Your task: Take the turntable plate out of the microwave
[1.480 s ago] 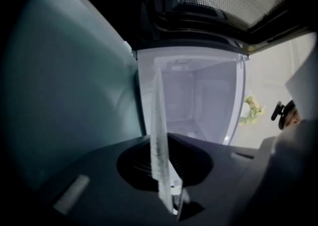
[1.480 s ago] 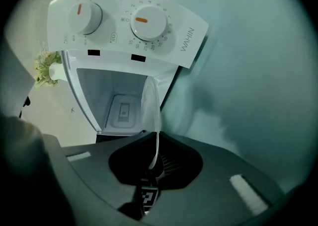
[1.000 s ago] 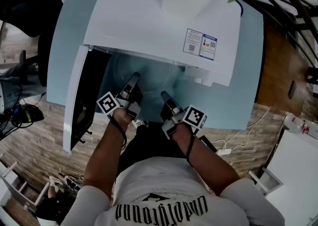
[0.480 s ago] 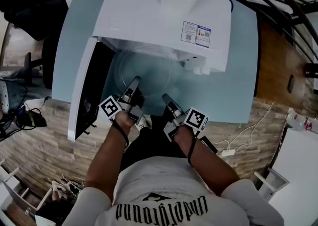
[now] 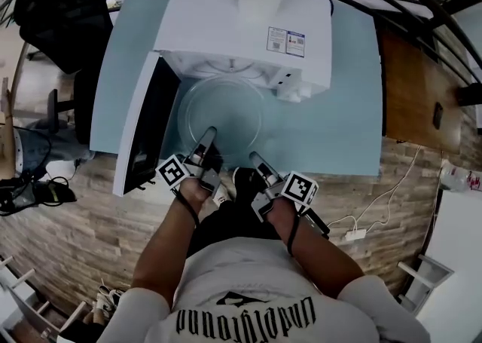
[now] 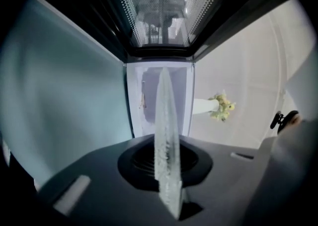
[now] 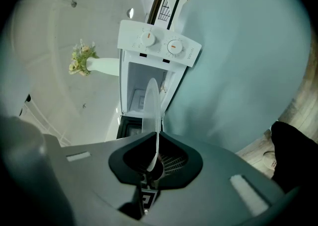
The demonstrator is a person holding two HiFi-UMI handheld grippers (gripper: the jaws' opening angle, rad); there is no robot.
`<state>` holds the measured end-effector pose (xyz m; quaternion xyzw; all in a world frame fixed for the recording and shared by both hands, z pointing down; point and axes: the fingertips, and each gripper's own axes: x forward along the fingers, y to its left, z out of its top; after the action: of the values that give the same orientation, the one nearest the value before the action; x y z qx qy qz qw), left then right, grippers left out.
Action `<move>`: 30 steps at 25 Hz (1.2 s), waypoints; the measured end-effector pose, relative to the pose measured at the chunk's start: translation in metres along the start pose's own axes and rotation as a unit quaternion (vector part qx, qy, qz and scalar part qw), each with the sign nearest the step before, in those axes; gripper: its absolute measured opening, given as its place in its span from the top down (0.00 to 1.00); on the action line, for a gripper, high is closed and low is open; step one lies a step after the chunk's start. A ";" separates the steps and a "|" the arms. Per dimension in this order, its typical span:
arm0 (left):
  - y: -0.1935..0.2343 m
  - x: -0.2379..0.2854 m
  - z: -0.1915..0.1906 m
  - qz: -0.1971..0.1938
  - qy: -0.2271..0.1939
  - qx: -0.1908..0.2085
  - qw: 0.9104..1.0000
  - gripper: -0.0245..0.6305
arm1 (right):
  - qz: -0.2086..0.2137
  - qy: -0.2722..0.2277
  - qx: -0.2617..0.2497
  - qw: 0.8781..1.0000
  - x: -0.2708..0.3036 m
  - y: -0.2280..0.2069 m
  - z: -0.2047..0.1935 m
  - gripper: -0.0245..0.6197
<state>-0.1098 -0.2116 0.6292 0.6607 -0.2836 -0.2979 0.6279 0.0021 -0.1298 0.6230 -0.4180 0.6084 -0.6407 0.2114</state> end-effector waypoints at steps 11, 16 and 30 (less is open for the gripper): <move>-0.057 -0.040 -0.027 -0.024 0.002 0.016 1.000 0.85 | 0.025 -0.003 -0.034 0.999 -0.051 0.041 -0.031 0.93; -0.092 -0.059 -0.043 -0.024 -0.011 0.012 1.000 0.85 | 0.007 0.015 -0.055 0.998 -0.083 0.060 -0.039 0.93; -0.165 -0.085 -0.111 -0.023 -0.090 0.037 0.995 0.85 | 0.088 0.085 -0.082 0.989 -0.165 0.109 -0.026 0.92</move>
<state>-0.0825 -0.0657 0.4712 0.6603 -0.3345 -0.3596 0.5681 0.0482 -0.0046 0.4748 -0.3228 0.7093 -0.6004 0.1793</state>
